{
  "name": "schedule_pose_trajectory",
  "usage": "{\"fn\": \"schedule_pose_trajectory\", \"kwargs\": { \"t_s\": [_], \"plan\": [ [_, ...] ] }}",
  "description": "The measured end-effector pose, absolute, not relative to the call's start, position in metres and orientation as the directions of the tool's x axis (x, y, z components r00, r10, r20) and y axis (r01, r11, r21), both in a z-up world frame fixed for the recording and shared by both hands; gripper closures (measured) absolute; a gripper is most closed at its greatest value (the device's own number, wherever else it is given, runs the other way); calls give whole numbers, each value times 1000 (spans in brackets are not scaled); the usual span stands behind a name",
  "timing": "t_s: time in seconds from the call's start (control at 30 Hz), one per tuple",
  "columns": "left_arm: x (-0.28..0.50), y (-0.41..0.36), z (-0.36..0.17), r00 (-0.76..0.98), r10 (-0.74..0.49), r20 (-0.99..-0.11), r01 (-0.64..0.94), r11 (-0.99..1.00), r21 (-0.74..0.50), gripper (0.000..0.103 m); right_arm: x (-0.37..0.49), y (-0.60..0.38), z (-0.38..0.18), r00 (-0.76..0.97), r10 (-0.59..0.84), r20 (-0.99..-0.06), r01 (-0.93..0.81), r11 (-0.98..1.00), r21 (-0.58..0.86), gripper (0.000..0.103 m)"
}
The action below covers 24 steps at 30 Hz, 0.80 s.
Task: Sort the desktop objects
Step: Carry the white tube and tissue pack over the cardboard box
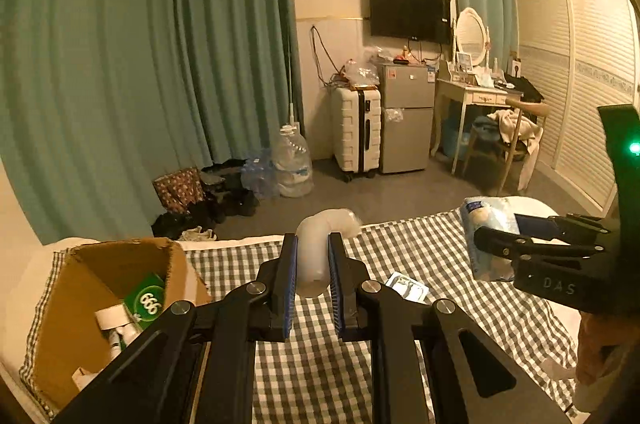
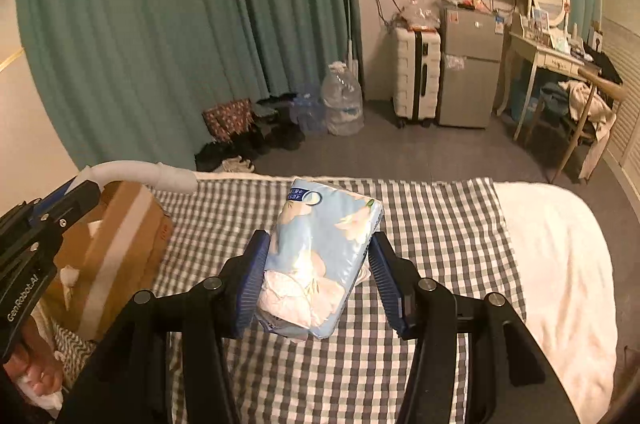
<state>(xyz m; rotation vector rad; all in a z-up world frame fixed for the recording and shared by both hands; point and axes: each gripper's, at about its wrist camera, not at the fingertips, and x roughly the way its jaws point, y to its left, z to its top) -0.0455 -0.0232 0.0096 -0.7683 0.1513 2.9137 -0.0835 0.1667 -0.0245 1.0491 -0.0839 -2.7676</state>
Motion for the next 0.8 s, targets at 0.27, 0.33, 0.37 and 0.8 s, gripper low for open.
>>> {"fn": "schedule_pose_trajectory", "kwargs": {
  "t_s": [0.27, 0.33, 0.37, 0.8],
  "plan": [
    [-28, -28, 28, -885, 86, -458, -132, -989, 71, 89, -63, 165, -2, -771, -188, -609, 146, -982, 119, 52],
    [-24, -30, 31, -888, 84, -452, -130, -989, 72, 89, -61, 165, 2, -777, -188, -601, 145, -982, 120, 52],
    [-24, -31, 32, -889, 82, -450, -127, -989, 71, 89, -58, 163, 4, -779, -189, -598, 145, -982, 122, 52],
    [-20, -69, 41, -893, 4, -450, -51, -995, 91, 89, -58, 132, 9, -785, -203, -586, 167, -979, 116, 52]
  ]
}}
